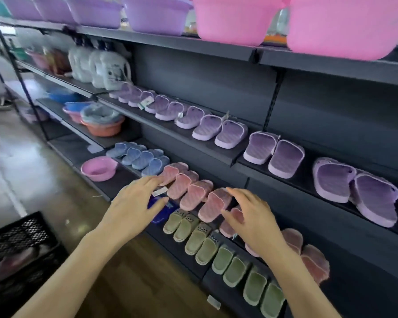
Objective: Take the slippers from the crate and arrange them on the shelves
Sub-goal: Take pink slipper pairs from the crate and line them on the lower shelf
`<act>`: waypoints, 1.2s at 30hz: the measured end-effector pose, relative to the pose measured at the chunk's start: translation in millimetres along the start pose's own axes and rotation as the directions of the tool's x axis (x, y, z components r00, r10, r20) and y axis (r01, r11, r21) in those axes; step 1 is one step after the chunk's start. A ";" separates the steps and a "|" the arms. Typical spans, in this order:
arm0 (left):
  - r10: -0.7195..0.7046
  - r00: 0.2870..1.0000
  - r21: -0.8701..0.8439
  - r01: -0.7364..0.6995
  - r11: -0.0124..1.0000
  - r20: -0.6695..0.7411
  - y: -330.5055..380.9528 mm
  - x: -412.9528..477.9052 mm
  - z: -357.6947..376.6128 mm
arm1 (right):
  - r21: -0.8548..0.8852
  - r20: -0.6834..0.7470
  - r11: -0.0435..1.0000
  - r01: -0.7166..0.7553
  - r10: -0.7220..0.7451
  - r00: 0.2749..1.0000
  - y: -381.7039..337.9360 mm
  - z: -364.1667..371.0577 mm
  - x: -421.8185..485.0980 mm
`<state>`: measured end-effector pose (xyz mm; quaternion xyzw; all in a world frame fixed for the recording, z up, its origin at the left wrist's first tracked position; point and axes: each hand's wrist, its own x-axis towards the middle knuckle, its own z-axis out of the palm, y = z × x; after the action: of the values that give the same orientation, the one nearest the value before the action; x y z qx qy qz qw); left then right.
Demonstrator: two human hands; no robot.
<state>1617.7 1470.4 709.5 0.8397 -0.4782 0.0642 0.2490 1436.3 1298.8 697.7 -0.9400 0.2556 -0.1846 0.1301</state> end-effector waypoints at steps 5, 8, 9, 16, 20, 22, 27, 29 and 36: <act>-0.218 0.975 0.095 0.221 0.971 -0.041 -19.8 -42.5 -22.0 | 0.071 0.058 0.987 0.142 -0.146 0.988 -26.6 13.1 13.8; -0.316 0.945 0.122 0.325 0.938 -0.082 -25.0 -73.6 -33.9 | 0.113 0.083 0.969 0.218 -0.228 0.970 -41.1 17.0 17.3; -0.343 0.935 0.137 0.353 0.925 -0.096 -25.3 -84.3 -37.1 | 0.134 0.073 0.960 0.247 -0.258 0.963 -46.0 19.2 18.1; -0.528 0.822 0.184 0.565 0.804 -0.215 -34.5 -156.6 -60.0 | 0.286 0.158 0.863 0.417 -0.471 0.868 -93.9 42.8 14.1; -0.622 0.739 0.189 0.670 0.718 -0.258 -47.4 -197.1 -76.0 | 0.308 0.181 0.814 0.493 -0.559 0.809 -134.6 63.3 11.1; -0.667 0.694 0.175 0.716 0.675 -0.271 -58.1 -214.9 -84.7 | 0.315 0.190 0.787 0.530 -0.599 0.778 -156.6 73.3 11.2; -0.709 0.638 0.154 0.766 0.624 -0.300 -97.6 -245.0 -107.7 | 0.311 0.183 0.741 0.595 -0.661 0.727 -210.8 102.4 17.5; -0.713 0.629 0.155 0.773 0.615 -0.310 -117.9 -249.4 -118.7 | 0.313 0.194 0.739 0.596 -0.664 0.722 -231.5 114.1 22.7; -0.687 0.646 0.156 0.756 0.636 -0.332 -202.0 -251.1 -165.6 | 0.315 0.161 0.740 0.594 -0.659 0.735 -316.0 155.9 47.8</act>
<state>1673.8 1828.1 694.3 0.9725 -0.0511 0.1270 0.1884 1675.7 1561.0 678.3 -0.9632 -0.1226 -0.1217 0.2061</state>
